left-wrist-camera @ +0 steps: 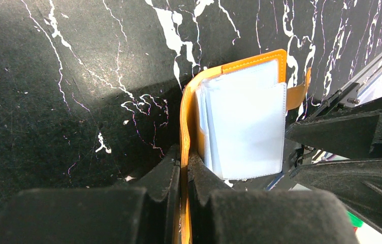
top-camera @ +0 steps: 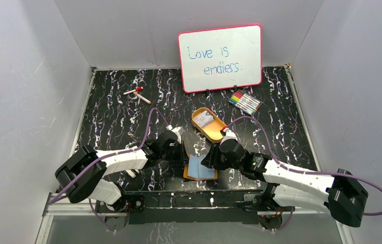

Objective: Put the credit cards into the card holder
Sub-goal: Turn over the card slot in the card holder.

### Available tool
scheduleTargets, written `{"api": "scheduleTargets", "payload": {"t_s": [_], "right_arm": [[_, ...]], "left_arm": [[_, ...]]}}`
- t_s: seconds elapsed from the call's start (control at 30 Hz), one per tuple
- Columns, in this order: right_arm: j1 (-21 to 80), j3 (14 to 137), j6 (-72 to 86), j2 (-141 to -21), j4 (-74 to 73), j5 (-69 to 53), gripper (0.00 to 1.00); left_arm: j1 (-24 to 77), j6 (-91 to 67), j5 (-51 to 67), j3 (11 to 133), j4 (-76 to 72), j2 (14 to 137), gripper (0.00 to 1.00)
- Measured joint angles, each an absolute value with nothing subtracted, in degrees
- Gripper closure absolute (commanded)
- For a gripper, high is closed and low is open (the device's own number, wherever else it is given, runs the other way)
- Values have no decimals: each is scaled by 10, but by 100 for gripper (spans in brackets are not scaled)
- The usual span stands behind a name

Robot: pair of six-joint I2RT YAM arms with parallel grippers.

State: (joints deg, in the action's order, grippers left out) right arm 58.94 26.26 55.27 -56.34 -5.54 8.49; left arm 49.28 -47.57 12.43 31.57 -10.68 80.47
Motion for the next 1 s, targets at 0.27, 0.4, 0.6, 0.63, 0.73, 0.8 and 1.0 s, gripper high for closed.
{"api": "scheduleTargets", "payload": {"t_s": [0.27,0.4,0.6,0.63,0.73,0.8,1.0], "right_arm": [[590,288,515,-556,-73,92,51],[594,323,490,-554,-70,92,53],[594,354,476,-609,-37,58,58],[594,354,477,-624,-29,49,58],[594,346,486,-659,-9,31,60],[594,335,494,-674,4,24,60],[594,313,513,-710,34,-2,54]], "left_arm": [[493,-476,120,317,-95,805,100],[493,-475,110,320,-76,798,100],[493,-476,96,320,-60,779,100],[493,-476,94,320,-59,779,100],[493,-480,91,320,-57,779,100],[493,-482,90,320,-58,779,100],[493,-486,89,320,-59,778,100]]}}
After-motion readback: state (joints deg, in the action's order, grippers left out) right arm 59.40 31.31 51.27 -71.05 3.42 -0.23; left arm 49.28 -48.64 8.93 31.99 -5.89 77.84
